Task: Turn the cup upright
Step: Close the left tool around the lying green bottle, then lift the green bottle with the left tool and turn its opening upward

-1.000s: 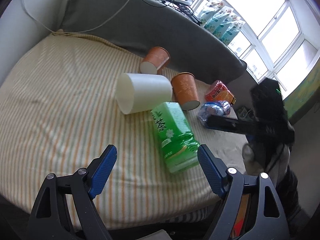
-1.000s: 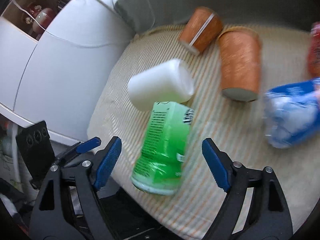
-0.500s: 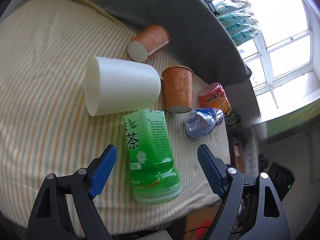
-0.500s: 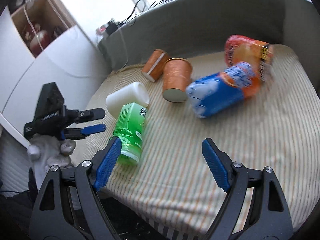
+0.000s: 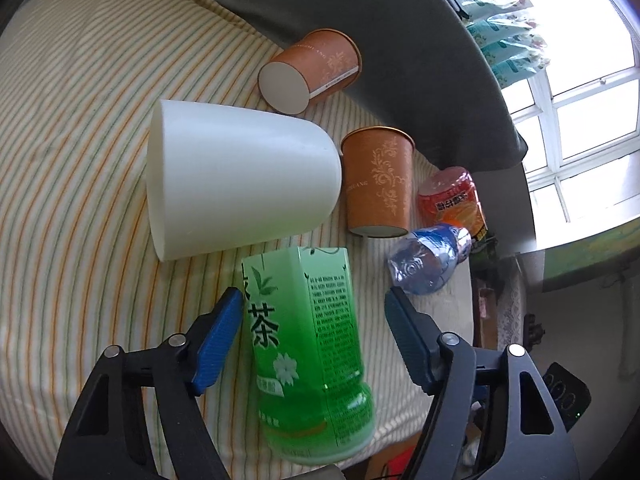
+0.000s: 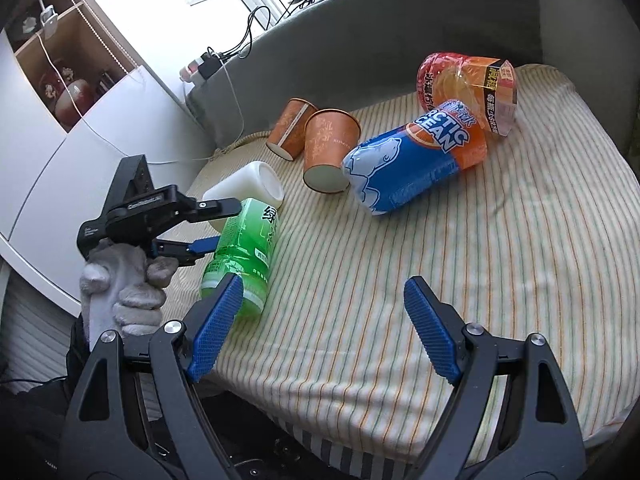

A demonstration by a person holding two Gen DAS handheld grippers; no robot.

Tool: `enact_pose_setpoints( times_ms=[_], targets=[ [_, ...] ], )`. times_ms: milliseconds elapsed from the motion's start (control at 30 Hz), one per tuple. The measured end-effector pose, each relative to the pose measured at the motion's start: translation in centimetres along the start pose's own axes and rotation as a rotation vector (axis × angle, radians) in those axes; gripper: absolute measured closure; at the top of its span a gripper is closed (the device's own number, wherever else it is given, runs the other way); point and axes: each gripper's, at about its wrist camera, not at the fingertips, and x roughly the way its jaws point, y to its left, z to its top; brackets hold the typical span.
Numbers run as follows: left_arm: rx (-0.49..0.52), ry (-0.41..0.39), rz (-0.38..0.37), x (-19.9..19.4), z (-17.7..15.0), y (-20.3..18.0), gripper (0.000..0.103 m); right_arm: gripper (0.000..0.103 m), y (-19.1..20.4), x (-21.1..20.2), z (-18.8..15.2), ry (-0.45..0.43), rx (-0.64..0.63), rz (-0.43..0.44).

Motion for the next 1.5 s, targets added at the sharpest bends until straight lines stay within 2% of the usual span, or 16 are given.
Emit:
enact_pose_setpoints(
  times_ms=[133,200,400,533,933,1333,1500],
  targets=[
    [0.006,0.007,0.007,0.6,0.3,0.0,0.037,0.018,-0.4,0.0,0.0,-0.003,0.011,-0.005],
    [0.006,0.007,0.018,0.9,0.4,0.1,0.043,0.018,-0.6,0.0,-0.1,-0.005,0.017,-0.009],
    [0.006,0.014,0.026,1.3,0.4,0.6,0.045,0.018,-1.2,-0.3,-0.1,-0.018,0.033,-0.021],
    [0.044,-0.005,0.032,0.9,0.0,-0.2,0.046,0.018,-1.6,-0.5,-0.2,-0.026,0.049,-0.027],
    [0.229,-0.173,0.095,-1.7,-1.3,-4.2,0.048,0.018,-2.0,-1.1,-0.2,-0.044,0.062,-0.029],
    [0.390,-0.279,0.175,-1.7,-2.9,-7.6,0.048,0.018,-1.5,-1.8,-0.3,-0.072,0.034,-0.057],
    [0.457,-0.315,0.205,-1.6,-3.7,-8.8,0.048,0.018,-0.8,-2.2,-0.5,-0.090,-0.003,-0.103]
  ],
)
